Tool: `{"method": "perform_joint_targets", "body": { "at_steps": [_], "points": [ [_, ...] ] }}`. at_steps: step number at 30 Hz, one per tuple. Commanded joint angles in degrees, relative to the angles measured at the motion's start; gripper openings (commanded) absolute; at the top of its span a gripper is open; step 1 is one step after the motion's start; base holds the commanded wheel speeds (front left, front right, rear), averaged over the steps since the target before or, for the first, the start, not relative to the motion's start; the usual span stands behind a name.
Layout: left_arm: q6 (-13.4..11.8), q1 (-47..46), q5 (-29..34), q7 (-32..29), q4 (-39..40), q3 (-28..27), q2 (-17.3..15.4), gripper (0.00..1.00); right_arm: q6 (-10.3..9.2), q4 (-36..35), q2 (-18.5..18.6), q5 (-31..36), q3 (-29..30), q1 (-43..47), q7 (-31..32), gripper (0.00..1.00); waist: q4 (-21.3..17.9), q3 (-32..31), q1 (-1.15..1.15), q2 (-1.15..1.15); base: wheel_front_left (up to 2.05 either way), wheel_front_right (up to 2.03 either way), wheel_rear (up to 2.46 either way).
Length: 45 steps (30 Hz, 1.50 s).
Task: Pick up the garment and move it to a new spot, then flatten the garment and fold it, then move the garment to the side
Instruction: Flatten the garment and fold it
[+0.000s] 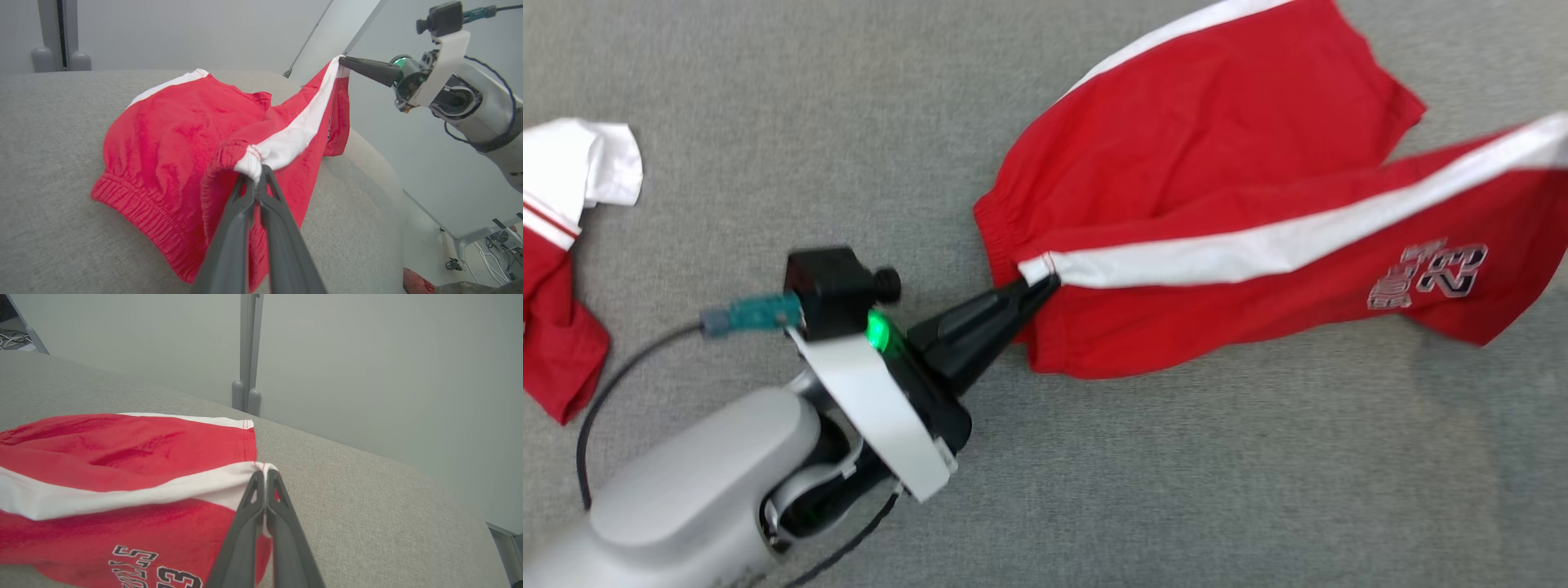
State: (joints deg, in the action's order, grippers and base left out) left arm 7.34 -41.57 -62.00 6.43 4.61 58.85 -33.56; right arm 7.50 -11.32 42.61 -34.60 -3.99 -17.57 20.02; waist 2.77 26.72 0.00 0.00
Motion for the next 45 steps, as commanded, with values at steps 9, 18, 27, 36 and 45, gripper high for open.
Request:
{"method": "perform_joint_targets", "body": {
  "at_steps": [9, 18, 27, 36, 45],
  "points": [
    [0.2, -8.0, -21.4, -3.9, -2.3, -2.6, 0.9, 0.00, -0.03, 7.9, 4.5, -4.0, -10.8, -19.7, 2.0, 0.00, 4.5, 6.4, 0.00, 0.00, 0.00, 0.00, 0.00],
    [0.2, -13.0, -27.4, -6.7, -6.4, -5.2, 1.5, 0.00, -0.03, 18.9, 5.0, -5.6, -21.5, -37.5, 1.0, 0.00, 6.7, 9.8, 0.00, 0.00, 0.00, 0.00, 0.00],
    [0.2, -14.4, -24.7, -4.7, -11.3, -4.4, 3.7, 0.96, -0.03, 26.5, 2.7, -5.2, -28.1, -44.6, -2.9, 1.00, 7.1, 10.6, 0.00, 0.00, 0.00, 0.00, 0.00],
    [-0.6, -11.5, -18.5, 4.4, -16.8, -4.3, 3.4, 1.00, -0.02, 28.9, 0.6, -8.5, -24.5, -38.5, -15.1, 1.00, 6.8, 6.2, 0.00, 0.00, 0.00, 0.00, 0.00],
    [-19.5, 6.0, 12.2, 8.7, -8.3, -19.3, 8.3, 1.00, -0.01, 27.5, -0.3, -10.3, -17.0, -18.1, -18.3, 1.00, 8.3, -1.1, 0.00, 0.00, 0.00, 0.00, 0.00]
  ]
}}
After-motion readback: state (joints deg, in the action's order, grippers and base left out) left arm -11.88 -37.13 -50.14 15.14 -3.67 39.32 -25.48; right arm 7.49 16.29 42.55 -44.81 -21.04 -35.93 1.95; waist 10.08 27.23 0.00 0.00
